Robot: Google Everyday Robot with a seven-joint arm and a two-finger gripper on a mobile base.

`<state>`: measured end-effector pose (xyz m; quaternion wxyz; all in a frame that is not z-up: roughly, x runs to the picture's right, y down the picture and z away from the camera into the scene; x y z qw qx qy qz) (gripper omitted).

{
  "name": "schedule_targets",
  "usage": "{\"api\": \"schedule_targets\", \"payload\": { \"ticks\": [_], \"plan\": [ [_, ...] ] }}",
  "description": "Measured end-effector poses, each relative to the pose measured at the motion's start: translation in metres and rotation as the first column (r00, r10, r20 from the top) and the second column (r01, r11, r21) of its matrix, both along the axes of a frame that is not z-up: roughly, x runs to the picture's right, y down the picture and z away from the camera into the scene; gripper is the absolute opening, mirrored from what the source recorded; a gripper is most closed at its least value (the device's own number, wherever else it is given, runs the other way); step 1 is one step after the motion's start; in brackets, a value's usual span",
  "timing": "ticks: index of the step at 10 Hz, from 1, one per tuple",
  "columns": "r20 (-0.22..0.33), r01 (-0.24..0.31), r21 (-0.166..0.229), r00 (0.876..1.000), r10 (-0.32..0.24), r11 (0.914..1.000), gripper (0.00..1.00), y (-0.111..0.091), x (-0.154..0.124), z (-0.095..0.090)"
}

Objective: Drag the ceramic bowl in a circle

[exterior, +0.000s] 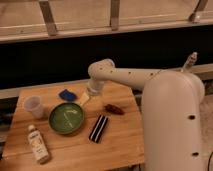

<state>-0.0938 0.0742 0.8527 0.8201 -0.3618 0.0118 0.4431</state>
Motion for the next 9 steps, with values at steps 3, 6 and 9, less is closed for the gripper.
{"api": "schedule_targets", "payload": {
  "ticks": [3,6,9],
  "plan": [
    [0.024,0.013,-0.040,1.000,-0.012,0.9991,0.80,0.020,-0.022,0.008],
    [0.050,0.030,-0.073,0.998,-0.026,0.9969,0.80,0.040,-0.043,0.011],
    [0.066,0.065,-0.089,0.996,-0.060,0.9939,0.80,0.050,-0.048,0.012]
  ]
}}
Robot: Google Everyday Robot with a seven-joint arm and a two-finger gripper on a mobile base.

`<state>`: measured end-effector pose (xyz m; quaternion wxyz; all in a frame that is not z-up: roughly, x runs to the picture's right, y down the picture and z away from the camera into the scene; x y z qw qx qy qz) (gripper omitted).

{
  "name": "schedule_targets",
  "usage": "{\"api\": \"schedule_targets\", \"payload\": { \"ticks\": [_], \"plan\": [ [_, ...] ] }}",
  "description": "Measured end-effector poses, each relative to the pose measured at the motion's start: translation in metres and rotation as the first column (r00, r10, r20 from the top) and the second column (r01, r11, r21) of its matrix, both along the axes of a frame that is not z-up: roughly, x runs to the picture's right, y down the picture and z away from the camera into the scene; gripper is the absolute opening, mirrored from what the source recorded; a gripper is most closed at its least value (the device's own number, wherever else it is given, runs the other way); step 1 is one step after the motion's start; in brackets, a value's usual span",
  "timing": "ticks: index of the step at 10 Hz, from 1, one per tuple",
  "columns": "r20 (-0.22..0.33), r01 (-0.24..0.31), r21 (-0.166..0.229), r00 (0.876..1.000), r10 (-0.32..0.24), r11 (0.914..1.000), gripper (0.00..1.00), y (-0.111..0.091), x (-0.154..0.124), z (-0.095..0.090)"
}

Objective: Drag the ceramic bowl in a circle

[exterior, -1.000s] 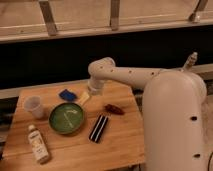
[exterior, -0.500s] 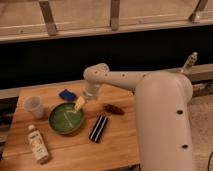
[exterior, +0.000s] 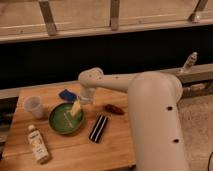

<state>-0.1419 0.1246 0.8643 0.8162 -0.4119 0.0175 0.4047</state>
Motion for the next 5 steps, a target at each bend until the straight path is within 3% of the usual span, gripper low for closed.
{"api": "schedule_targets", "payload": {
  "ticks": [5],
  "plan": [
    [0.003,0.016,-0.007,1.000,-0.016,0.9998,0.80,0.0047,-0.0049,0.0047]
  ]
}}
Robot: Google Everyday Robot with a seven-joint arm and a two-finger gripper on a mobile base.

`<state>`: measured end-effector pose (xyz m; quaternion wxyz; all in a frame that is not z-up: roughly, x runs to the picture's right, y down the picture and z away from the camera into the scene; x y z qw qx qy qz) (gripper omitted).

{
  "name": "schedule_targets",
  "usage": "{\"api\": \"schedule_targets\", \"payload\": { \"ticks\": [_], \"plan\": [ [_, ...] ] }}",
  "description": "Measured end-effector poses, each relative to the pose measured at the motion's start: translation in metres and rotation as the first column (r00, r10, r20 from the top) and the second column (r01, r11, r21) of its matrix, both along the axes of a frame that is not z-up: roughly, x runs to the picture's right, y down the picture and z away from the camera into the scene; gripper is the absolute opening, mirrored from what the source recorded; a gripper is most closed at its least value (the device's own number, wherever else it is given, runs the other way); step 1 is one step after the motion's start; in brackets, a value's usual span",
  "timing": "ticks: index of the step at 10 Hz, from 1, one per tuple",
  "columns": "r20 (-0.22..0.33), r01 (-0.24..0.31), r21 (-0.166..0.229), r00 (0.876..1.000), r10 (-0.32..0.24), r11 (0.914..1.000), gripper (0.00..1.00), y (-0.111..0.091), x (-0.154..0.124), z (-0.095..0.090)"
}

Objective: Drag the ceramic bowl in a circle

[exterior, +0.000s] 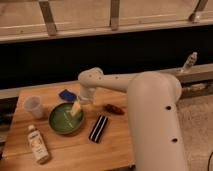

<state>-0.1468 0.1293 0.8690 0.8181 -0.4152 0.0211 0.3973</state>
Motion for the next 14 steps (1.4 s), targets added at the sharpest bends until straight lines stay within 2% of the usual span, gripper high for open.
{"api": "schedule_targets", "payload": {
  "ticks": [4,11,12,14],
  "plan": [
    [-0.009,0.016,-0.027,1.000,-0.017,0.9995,0.78,0.011,-0.005,0.015],
    [-0.043,0.032,-0.026,0.999,-0.033,0.9991,0.11,0.019,-0.012,0.012],
    [-0.048,0.029,-0.030,0.998,-0.030,0.9991,0.03,0.019,-0.011,0.012],
    [-0.073,-0.003,-0.042,0.997,0.000,0.9991,0.00,0.019,0.003,0.013]
  ]
}}
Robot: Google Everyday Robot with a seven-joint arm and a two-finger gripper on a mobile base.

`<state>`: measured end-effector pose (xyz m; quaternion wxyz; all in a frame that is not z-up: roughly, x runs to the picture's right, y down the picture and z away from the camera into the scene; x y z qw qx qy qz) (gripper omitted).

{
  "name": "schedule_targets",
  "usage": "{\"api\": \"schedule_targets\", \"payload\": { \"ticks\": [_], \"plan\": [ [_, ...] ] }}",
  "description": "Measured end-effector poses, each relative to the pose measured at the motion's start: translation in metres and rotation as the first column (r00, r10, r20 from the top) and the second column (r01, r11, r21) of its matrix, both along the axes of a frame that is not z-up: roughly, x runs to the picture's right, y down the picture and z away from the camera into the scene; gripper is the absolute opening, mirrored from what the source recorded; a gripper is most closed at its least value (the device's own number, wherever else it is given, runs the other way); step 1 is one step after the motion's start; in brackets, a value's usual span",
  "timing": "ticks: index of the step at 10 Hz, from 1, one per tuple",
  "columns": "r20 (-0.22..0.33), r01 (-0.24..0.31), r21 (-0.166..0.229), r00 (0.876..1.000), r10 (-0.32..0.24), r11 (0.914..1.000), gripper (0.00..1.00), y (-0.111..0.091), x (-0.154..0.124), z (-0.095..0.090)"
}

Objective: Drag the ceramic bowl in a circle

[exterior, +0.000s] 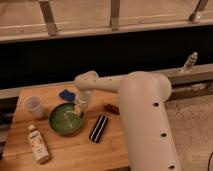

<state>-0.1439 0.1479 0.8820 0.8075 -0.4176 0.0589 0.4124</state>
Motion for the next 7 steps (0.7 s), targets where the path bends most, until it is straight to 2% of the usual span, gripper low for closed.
{"api": "schedule_targets", "payload": {
  "ticks": [3,5,7],
  "plan": [
    [-0.083,-0.019,-0.014,0.996,0.017,0.9997,0.00,-0.004,0.049,0.004],
    [-0.141,-0.030,-0.016,0.990,0.028,0.9994,0.00,-0.019,0.081,0.010],
    [-0.137,-0.023,-0.017,0.990,0.020,0.9996,0.00,-0.028,0.083,0.015]
  ]
}}
